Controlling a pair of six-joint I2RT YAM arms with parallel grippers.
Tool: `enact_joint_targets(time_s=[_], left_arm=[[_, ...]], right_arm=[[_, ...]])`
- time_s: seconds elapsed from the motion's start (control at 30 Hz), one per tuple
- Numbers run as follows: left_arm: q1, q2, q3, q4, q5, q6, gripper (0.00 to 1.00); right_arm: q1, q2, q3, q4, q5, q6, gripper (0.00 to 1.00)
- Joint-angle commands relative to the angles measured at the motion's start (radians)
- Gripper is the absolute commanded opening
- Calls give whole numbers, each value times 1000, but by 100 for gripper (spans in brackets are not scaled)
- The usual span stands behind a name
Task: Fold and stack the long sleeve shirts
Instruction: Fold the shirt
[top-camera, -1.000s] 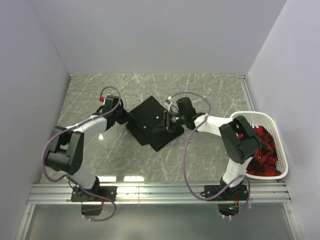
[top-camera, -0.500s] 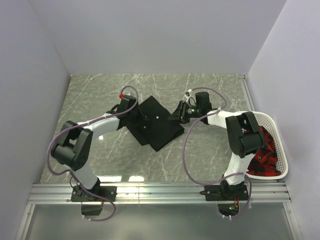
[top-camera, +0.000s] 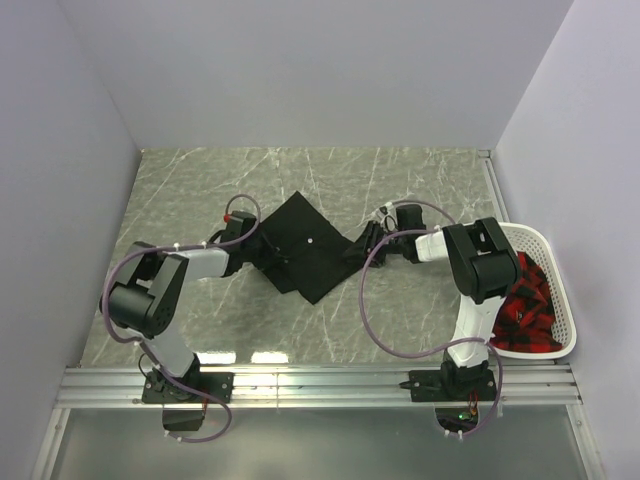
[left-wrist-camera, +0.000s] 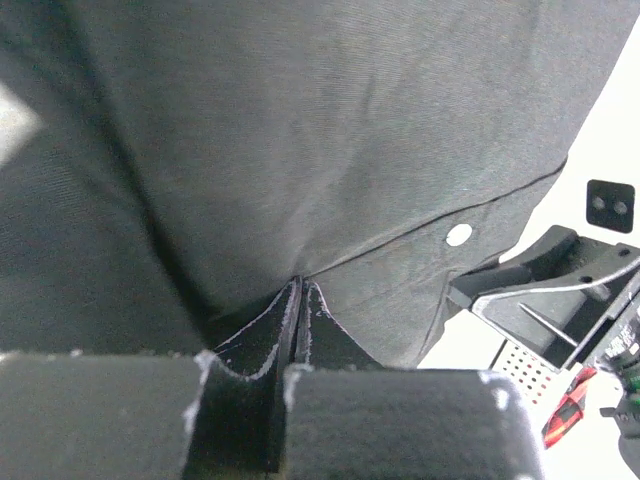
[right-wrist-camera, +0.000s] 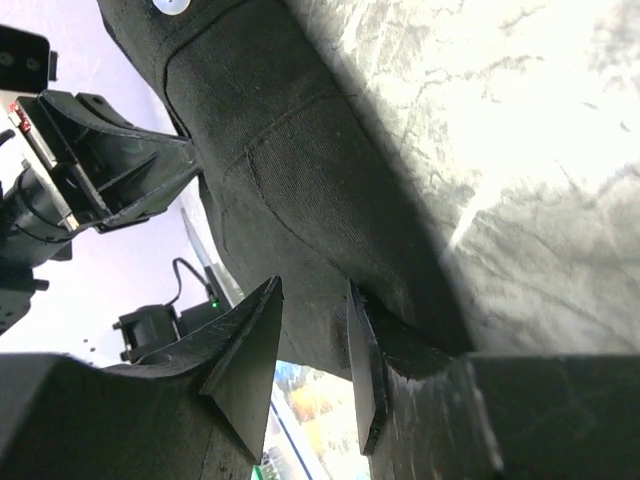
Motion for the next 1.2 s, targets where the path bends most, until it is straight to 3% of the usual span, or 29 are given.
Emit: enact_joint_targets(time_s=[0.0,0.27,0.43,0.6,0.8,0.97,1.17], left_arm=[[25,-15,-42,-140,-78,36,1],[25,-169,90,-161,-77,82,6],[25,-155,213,-161,-83,111,7],[22,-80,224,-118,-44,90,6],[12,-22,135,-75,-31,47,4],[13,12,17,-26,-38,-8,2],[18,54,-51,20,-6,-40,1]], right_arm=[[-7,-47,-45,-46,105,-36,40],[22,-232,11,-91,92,-70,41],[75,-240,106,33,82,28,41],[120,-93,243,222,71,137,41],[135,146,312,476,85,339,42],[121,291,291,541,141,373,42],[88,296,206,526,198,382,41]])
